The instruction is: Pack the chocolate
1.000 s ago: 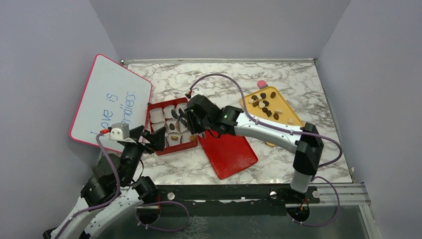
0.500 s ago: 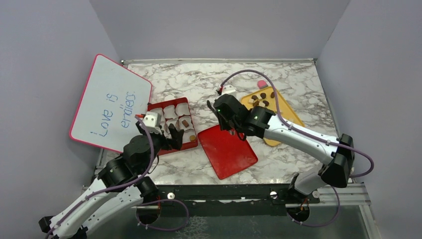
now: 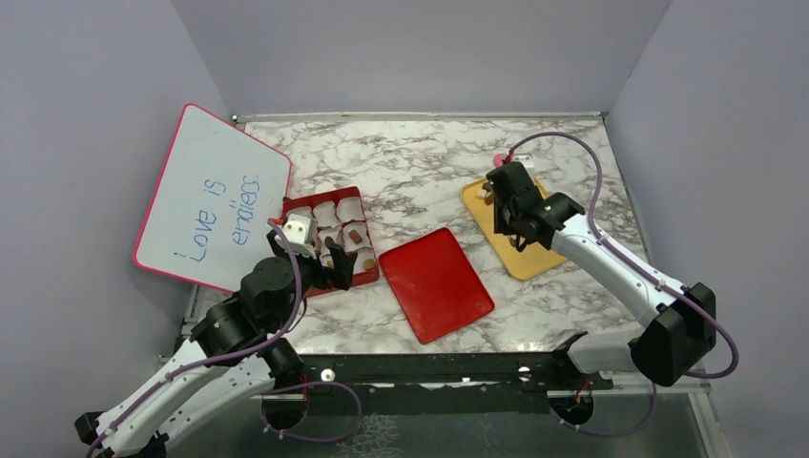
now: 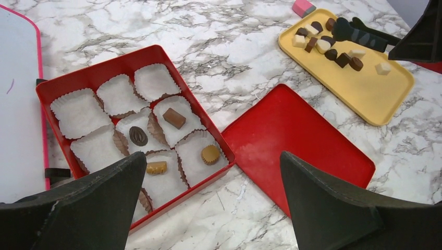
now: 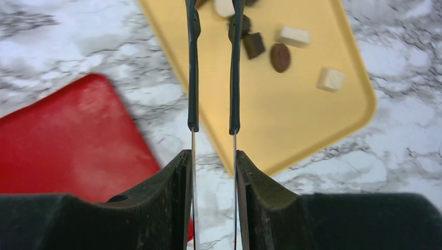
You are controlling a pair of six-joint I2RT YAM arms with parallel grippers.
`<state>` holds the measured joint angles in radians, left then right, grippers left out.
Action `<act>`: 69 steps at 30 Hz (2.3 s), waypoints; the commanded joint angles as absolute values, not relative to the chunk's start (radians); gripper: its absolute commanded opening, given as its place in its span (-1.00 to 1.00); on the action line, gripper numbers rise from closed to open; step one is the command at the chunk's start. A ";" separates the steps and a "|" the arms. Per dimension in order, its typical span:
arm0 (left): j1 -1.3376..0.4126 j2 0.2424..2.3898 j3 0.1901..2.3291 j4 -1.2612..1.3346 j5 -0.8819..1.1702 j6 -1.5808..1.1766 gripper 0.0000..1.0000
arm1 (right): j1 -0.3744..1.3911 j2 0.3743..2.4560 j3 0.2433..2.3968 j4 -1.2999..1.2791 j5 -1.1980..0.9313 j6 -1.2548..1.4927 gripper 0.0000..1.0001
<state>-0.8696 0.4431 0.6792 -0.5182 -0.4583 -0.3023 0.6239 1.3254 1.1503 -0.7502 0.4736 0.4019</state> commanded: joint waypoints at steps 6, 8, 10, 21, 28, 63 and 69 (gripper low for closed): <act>-0.864 0.377 0.666 -0.512 -0.472 -0.292 0.98 | 0.439 1.320 1.061 -0.713 0.366 0.349 -0.24; -0.864 0.374 0.664 -0.513 -0.471 -0.290 0.98 | 0.437 1.340 1.054 -0.703 0.353 0.358 -0.23; -0.864 0.376 0.667 -0.513 -0.468 -0.290 0.98 | 0.436 1.363 1.054 -0.706 0.364 0.368 -0.23; -0.864 0.370 0.665 -0.512 -0.460 -0.288 0.98 | 0.430 1.390 1.042 -0.725 0.391 0.382 -0.20; -0.864 0.361 0.665 -0.512 -0.465 -0.290 0.98 | 0.425 1.400 1.039 -0.737 0.421 0.386 -0.20; -0.864 0.354 0.665 -0.512 -0.483 -0.291 0.98 | 0.425 1.343 1.053 -0.774 0.342 0.387 -0.55; -0.864 0.365 0.667 -0.513 -0.480 -0.291 0.98 | 0.425 1.273 1.044 -0.765 0.274 0.375 -0.54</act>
<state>-0.8696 0.3595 0.6712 -0.5186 -0.4614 -0.2947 0.4301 1.3361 1.0199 -0.7578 0.3290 0.3763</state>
